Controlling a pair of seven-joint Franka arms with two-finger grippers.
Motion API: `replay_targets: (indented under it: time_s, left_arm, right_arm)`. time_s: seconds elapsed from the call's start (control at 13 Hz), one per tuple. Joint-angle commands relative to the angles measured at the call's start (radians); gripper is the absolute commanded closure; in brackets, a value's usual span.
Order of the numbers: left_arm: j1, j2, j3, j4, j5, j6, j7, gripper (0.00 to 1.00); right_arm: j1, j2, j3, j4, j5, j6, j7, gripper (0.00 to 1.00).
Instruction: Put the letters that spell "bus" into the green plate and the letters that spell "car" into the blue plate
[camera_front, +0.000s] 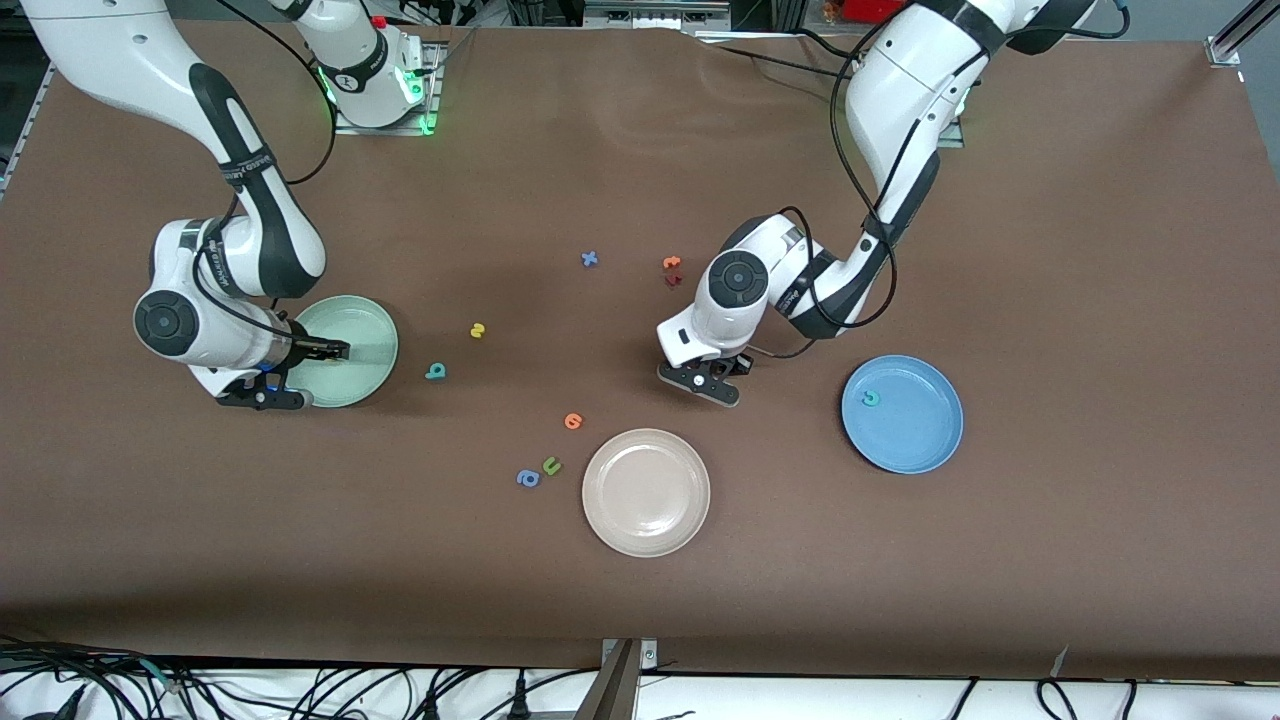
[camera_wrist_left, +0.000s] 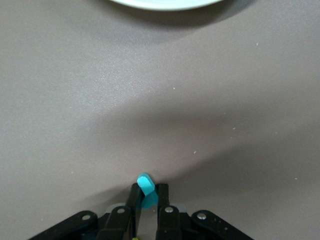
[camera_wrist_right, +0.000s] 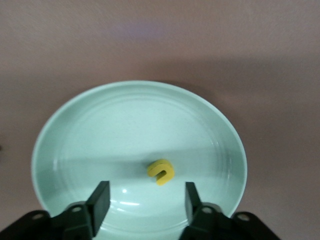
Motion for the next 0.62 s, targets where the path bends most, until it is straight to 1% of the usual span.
replay_targets:
  time_s: [0.0, 0.08, 0.15, 0.23, 0.38, 0.54]
  left_arm:
    - [0.007, -0.043, -0.001, 0.006, 0.024, -0.028, -0.021, 0.9]
    - [0.031, -0.06, 0.001, 0.011, 0.026, -0.037, -0.016, 0.88]
    - [0.058, -0.081, -0.001, 0.012, 0.03, -0.066, 0.005, 0.87]
    - [0.088, -0.089, -0.001, 0.015, 0.03, -0.09, 0.077, 0.86]
    - [0.176, -0.103, -0.004, 0.012, 0.026, -0.118, 0.274, 0.86]
    - [0.246, -0.115, -0.005, 0.009, 0.021, -0.179, 0.472, 0.85]
  right_arm:
    - [0.01, -0.012, 0.074, 0.124, 0.005, -0.182, 0.144, 0.01]
    - [0.01, -0.01, 0.11, 0.149, 0.005, -0.211, 0.217, 0.01]
    - [0.01, -0.01, 0.15, 0.154, 0.005, -0.209, 0.28, 0.01]
    - [0.015, -0.006, 0.174, 0.152, 0.005, -0.195, 0.343, 0.01]
    - [0.063, 0.027, 0.184, 0.151, 0.006, -0.125, 0.451, 0.02]
    - [0.073, 0.079, 0.185, 0.147, 0.008, -0.063, 0.547, 0.02]
